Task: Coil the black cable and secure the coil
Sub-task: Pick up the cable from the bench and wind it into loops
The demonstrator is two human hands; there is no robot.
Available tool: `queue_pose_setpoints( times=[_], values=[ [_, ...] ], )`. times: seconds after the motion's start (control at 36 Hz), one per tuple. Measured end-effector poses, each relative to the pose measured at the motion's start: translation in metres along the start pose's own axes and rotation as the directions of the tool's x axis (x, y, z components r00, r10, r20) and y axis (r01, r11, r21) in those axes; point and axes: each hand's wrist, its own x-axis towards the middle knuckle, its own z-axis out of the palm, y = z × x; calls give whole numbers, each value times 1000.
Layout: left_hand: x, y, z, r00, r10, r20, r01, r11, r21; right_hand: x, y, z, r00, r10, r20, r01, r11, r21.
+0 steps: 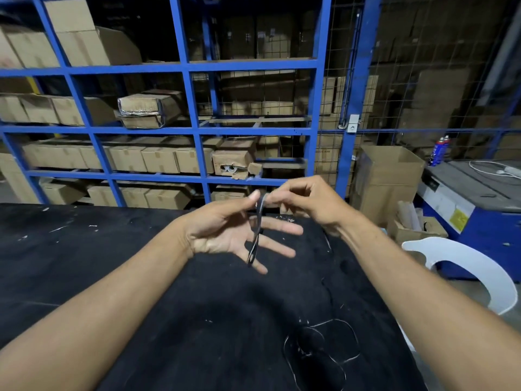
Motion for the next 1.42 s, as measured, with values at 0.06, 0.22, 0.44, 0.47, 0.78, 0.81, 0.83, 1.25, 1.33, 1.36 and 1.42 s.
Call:
queue_pose_setpoints(
  times=[0.06, 0.22, 0.44, 0.47, 0.78, 0.81, 0.83, 1.25, 1.33, 1.36, 1.42],
  values=[
    [1, 3, 2, 995, 89, 33, -87, 995, -52, -4, 13, 6, 998, 52, -34, -49, 995, 82],
    [2, 21, -1, 962, 262, -78, -269, 960, -85, -16, 43, 44, 972, 227, -63, -202, 943, 266],
    [-10, 37, -22, 856, 387, -343, -420, 907, -23, -37, 33, 78, 968, 236, 84, -249, 948, 198],
    [-12, 37, -25, 837, 400, -373, -440, 898, -25, -39, 28, 80, 968, 230, 94, -244, 953, 178],
    [-31, 24, -44, 738, 292, -608, -224, 956, 187, -34, -27, 58, 959, 255, 123, -204, 923, -325],
    [-31, 23, -43, 754, 270, -599, -194, 962, 190, -31, -33, 53, 963, 244, 116, -180, 900, -398],
    [-31, 21, -42, 769, 246, -589, -167, 968, 187, -28, -39, 48, 967, 228, 113, -153, 875, -459],
    [-12, 19, -20, 904, -194, -381, 310, 911, 271, 17, -70, 3, 983, -114, 146, 178, 799, -575],
    [-12, 17, -20, 942, -263, -210, 308, 925, 221, 20, -62, -4, 974, -156, 164, 209, 897, -390],
    [-12, 16, -19, 951, -266, -158, 295, 933, 204, 20, -58, -6, 971, -170, 167, 217, 921, -325],
    [-12, 13, -17, 968, -241, -68, 249, 957, 150, 21, -46, -9, 972, -177, 155, 205, 961, -186]
  ],
)
